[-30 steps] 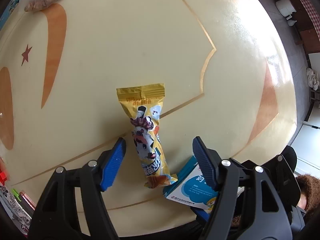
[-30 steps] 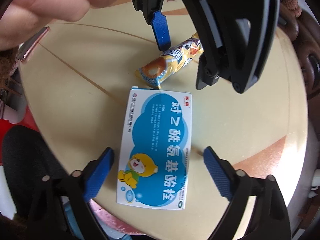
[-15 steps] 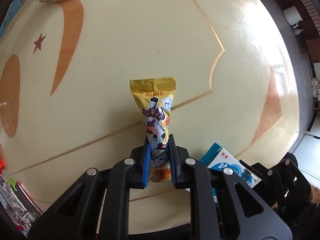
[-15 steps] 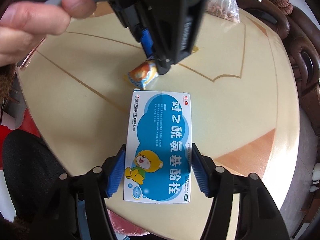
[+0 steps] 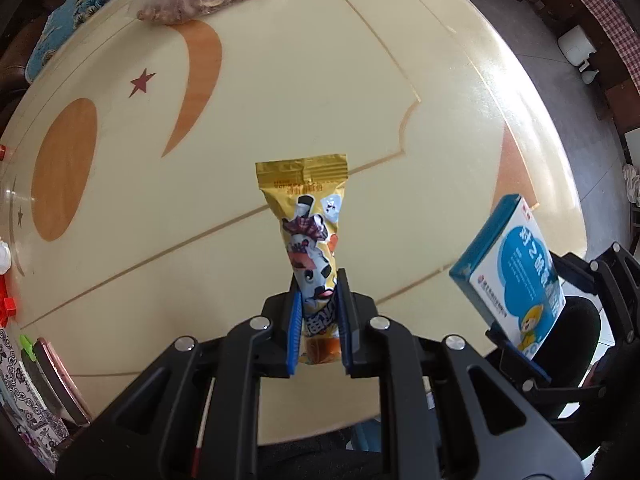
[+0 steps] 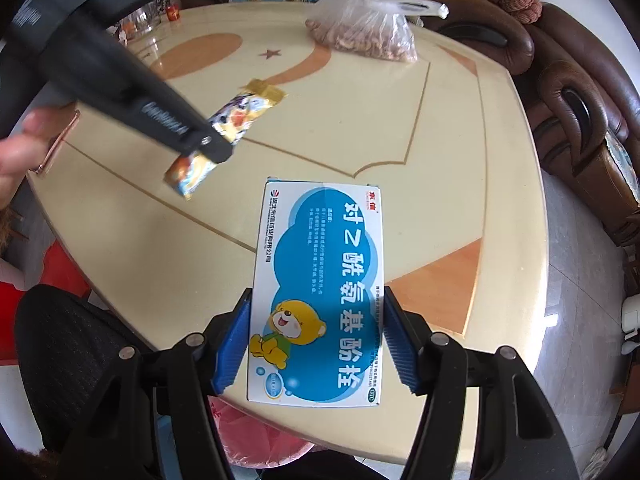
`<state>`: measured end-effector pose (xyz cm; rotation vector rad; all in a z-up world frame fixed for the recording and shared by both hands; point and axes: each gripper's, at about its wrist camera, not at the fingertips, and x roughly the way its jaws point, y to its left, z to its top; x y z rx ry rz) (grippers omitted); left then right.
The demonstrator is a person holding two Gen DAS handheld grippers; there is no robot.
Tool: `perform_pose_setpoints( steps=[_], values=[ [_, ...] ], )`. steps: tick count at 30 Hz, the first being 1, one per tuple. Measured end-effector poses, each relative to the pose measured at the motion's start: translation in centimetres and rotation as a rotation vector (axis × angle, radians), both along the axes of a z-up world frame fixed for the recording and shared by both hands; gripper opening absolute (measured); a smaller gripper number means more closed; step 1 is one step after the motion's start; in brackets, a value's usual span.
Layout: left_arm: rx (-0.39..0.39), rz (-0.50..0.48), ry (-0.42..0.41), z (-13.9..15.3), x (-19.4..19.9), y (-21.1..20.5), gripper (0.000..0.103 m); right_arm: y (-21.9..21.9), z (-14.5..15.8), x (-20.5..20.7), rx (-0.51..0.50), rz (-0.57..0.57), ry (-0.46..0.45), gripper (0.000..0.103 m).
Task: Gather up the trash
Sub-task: 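Carry yellow wrapper with left tool while right tool carries blue box over pink bin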
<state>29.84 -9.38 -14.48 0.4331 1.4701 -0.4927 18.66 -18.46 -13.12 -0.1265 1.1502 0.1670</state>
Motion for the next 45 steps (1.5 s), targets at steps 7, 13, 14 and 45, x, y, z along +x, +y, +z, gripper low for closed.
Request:
perform_pose_setpoints(
  steps=[7, 13, 14, 45],
  values=[
    [-0.045, 0.017, -0.102, 4.9, -5.2, 4.5, 0.016, 0.3, 2.9, -2.6, 0.003, -0.016, -0.054, 0.06],
    [-0.075, 0.03, -0.173, 7.7, -9.0, 6.9, 0.016, 1.3, 5.0, -4.7, 0.002, -0.014, -0.095, 0.06],
    [-0.079, 0.026, -0.185, 7.9, -10.0, 7.2, 0.017, 1.5, 5.4, -5.2, 0.003, -0.014, -0.101, 0.06],
    [-0.163, -0.024, -0.21, 6.7, -24.0, 8.4, 0.017, 4.9, 8.6, -16.9, 0.019, -0.018, -0.162, 0.06]
  ],
)
